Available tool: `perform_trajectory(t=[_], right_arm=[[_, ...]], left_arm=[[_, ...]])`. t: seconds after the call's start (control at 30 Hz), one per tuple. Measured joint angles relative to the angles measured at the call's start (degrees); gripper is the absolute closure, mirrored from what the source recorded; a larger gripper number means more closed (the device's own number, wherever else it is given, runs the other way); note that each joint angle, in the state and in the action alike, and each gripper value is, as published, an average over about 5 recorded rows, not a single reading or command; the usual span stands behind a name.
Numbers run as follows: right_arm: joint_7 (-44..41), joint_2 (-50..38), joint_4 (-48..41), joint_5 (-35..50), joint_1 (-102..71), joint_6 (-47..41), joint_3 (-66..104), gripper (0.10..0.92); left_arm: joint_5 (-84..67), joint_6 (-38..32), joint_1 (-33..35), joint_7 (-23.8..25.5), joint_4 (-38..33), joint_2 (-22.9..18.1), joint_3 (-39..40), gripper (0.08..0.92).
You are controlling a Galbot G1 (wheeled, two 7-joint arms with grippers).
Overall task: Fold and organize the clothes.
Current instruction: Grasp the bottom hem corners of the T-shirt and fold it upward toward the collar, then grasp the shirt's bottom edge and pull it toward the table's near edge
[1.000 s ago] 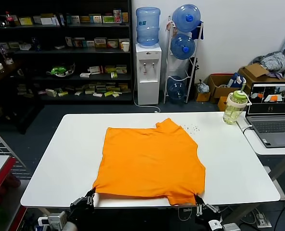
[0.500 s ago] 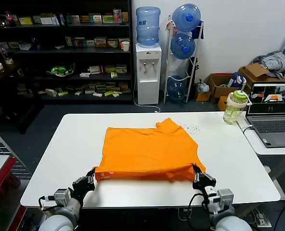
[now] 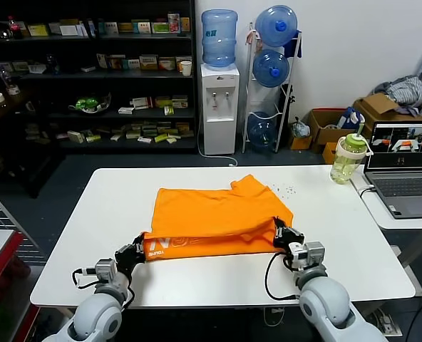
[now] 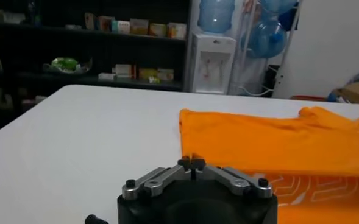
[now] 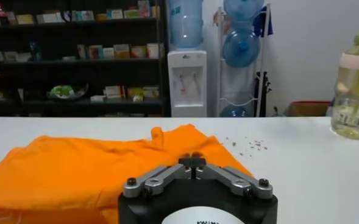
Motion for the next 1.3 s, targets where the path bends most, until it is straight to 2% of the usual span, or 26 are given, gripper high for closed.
perform_trajectory(t=[0.1,0.2,0.53,0.83,0.93,1.03,1.3], right_arm=[[-0.1,0.4,-1.6,0.0,1.7,0.0,-1.0,0.897],[-0.4,0.7,-2.7,-0.1,2.9,0.0,-1.5,0.854],[-2.7,-0.7,-3.2,-1.6,2.5,-0.3,-0.6,0.566],[-5.6,-4.7,-1.6,-2.4,-4.3,-1.4,3.4,0.306],[-6.5,-5.3,-1.5,-2.3,-6.0,-1.9,4.4,0.235],[-7.1,-5.7,-1.7,-2.2,-7.0,-2.3,5.0,0.207],[-8.3,-6.7,-2.8,-1.6,-7.9,-2.9,5.9,0.203]], left_arm=[[0.2,0.0,-1.5,0.0,1.4,-0.5,0.8,0.857],[0.4,0.1,-2.8,0.0,2.5,-1.0,1.3,0.804],[0.5,1.3,-2.8,0.1,2.4,-0.4,0.6,0.521],[-1.3,3.3,3.6,0.4,-2.3,1.2,-1.9,0.263],[-1.6,3.6,5.4,0.6,-2.9,1.0,-2.2,0.200],[-1.9,3.8,6.4,0.7,-3.1,0.6,-2.4,0.180],[-2.3,4.1,6.7,1.0,-2.6,-0.6,-2.9,0.177]])
